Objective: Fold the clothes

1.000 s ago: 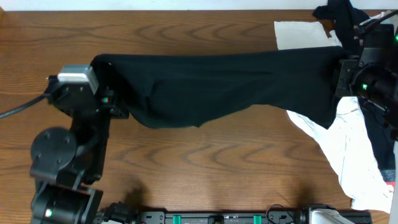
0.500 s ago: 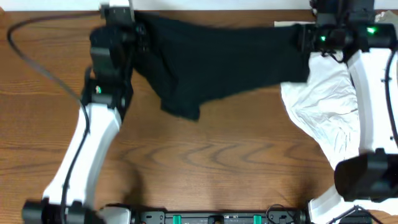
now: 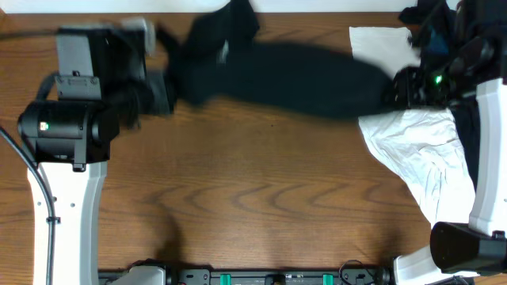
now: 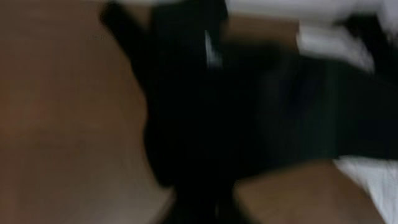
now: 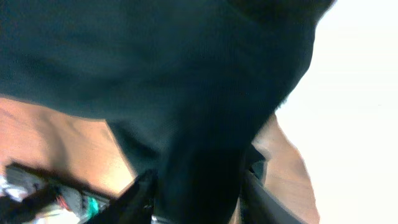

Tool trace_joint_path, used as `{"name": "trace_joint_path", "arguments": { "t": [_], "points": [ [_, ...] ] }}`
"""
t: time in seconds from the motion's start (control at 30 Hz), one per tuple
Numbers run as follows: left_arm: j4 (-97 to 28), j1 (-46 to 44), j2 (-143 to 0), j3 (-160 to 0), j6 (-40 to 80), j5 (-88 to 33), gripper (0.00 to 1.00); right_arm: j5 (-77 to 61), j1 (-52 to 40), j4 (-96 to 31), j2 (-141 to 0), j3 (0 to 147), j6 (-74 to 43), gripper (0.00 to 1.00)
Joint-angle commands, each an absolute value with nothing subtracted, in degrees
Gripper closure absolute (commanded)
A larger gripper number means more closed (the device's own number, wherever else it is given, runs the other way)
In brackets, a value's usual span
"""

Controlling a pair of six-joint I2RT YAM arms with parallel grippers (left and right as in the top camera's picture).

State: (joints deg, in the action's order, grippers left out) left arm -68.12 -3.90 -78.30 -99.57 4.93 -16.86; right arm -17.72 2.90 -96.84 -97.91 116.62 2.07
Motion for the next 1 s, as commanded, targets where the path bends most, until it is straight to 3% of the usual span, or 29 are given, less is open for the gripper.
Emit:
{"name": "trace_joint_path", "arguments": {
  "t": [0.0, 0.07, 0.13, 0.2, 0.47, 0.73, 0.83, 0.93, 0.97],
  "points": [
    [-73.76, -3.70, -79.81, -98.85, 5.80, -18.57, 0.48, -11.75, 2.92, -97.06, -98.32, 110.67, 3.51, 0.43],
    [-74.13, -3.64, -79.83, -98.74, 3.88, -17.76, 0.42, -9.78, 3.16, -96.62, -98.63, 108.77, 3.46, 0.42],
    [-72.99, -3.66, -79.83, -98.74, 3.86, -16.73, 0.20, -9.85, 3.38, -94.54, -98.70, 106.94, 3.46, 0.40],
    [-71.22, -3.66, -79.83, -98.74, 3.86, -16.67, 0.15, -9.47, 3.38, -92.12, -98.70, 105.80, 3.51, 0.38],
    [-63.42, -3.64, -81.76, -98.72, 3.64, -11.46, 0.12, -8.34, 3.36, -88.86, -98.70, 105.34, 3.95, 0.34],
    [-57.17, -3.66, -92.88, -98.70, 2.15, -9.63, 0.13, -8.36, 3.36, -85.84, -98.72, 105.21, 3.95, 0.35],
    [-54.46, -3.70, -98.52, -98.70, 2.15, -10.24, 0.31, -8.36, 3.36, -84.79, -98.94, 105.21, 3.92, 0.43],
    [-50.26, -3.84, -105.25, -98.70, 1.91, -12.36, 0.78, -8.38, 3.25, -82.39, -99.70, 105.19, 3.92, 0.96],
    [-49.01, -3.95, -107.09, -98.70, 1.89, -13.15, 0.81, -8.38, 3.09, -81.60, -100.22, 105.19, 3.92, 0.99]
  ]
}}
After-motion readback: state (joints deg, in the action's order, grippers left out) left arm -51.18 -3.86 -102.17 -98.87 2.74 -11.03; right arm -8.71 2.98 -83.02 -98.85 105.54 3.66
